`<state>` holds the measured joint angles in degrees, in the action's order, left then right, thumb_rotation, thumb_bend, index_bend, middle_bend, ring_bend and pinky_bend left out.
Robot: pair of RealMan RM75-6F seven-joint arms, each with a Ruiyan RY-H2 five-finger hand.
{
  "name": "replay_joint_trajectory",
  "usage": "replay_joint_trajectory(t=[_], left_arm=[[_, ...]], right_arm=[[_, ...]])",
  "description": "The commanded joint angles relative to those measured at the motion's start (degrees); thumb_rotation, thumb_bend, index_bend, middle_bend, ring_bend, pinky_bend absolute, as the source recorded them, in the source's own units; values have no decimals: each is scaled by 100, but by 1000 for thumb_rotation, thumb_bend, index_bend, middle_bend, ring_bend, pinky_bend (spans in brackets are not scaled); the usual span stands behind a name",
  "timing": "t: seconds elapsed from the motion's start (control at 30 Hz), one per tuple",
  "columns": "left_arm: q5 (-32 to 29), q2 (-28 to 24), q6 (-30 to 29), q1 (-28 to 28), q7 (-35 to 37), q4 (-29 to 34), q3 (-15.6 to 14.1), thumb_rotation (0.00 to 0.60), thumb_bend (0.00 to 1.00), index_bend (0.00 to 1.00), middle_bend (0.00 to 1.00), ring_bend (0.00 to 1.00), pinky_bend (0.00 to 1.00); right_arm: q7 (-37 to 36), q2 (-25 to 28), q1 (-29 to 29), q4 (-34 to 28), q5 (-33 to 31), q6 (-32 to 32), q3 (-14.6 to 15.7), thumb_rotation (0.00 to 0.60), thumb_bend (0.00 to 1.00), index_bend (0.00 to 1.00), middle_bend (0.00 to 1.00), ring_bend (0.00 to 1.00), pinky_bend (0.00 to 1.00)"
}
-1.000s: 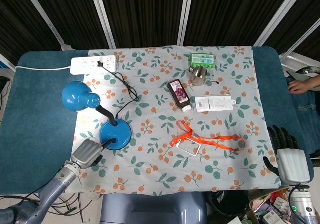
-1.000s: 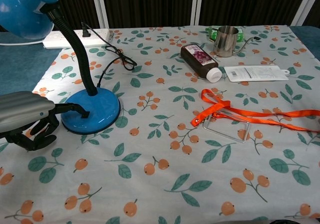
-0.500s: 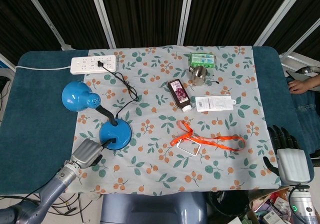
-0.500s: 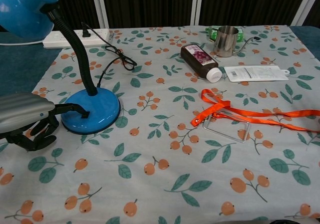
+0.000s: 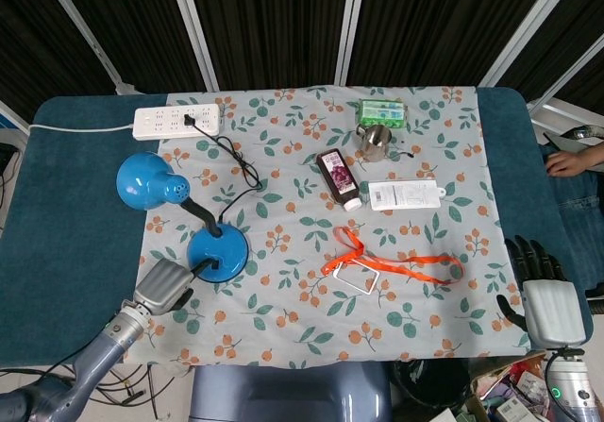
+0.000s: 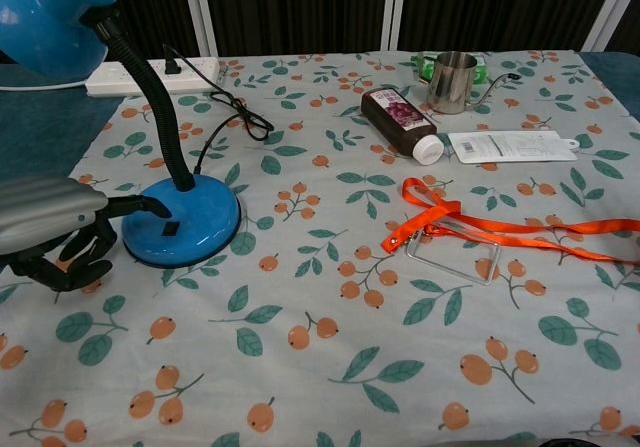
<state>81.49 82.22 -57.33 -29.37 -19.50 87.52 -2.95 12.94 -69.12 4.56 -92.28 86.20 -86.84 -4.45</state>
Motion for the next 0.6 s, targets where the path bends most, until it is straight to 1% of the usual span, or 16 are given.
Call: replay_joint_trajectory(t=[0.03,0.17,0.27,0.33,0.37,0.43,0.5,0.6], left_arm=[[92,-157,-232,49,25,181,77,600,502,133,727,648,691],[223,-359,-515,117,60,394,127,600,470,137,642,594,676],[335,-570,-716,195,110,586,111,600,405,133,556,523,573],[372,-727,-815,256,173,728,83,600,355,127,477,448,457],[391,-842,-881,301,216,826,62,600,340,125,447,418,415],[417,-967,-949,349,251,918,34,600,307,118,349,322,312],[468,-1178,-1095,449,283,1041,-22,600,287,105,271,244,269],[552,-1501,-1358,657,366,1220,-154,600,273,84,200,167,244]], right_arm=[[0,1,-1,-2,0,-2,0,600,180,8,55,66,169],[3,-1,-1,-4,-2,-2,-1,600,179,8,55,67,169],[15,-5,-3,-5,0,-8,-2,600,179,8,55,67,169],[21,-8,-5,-7,2,-17,-4,600,179,8,55,67,169],[25,-10,-6,-8,1,-21,-5,600,180,8,55,67,169],[27,-12,-7,-9,-2,-20,-5,600,180,8,55,67,169],[33,-15,-7,-9,-4,-21,-6,600,180,8,55,66,169],[38,-18,-8,-11,-5,-27,-10,600,180,8,55,67,169]])
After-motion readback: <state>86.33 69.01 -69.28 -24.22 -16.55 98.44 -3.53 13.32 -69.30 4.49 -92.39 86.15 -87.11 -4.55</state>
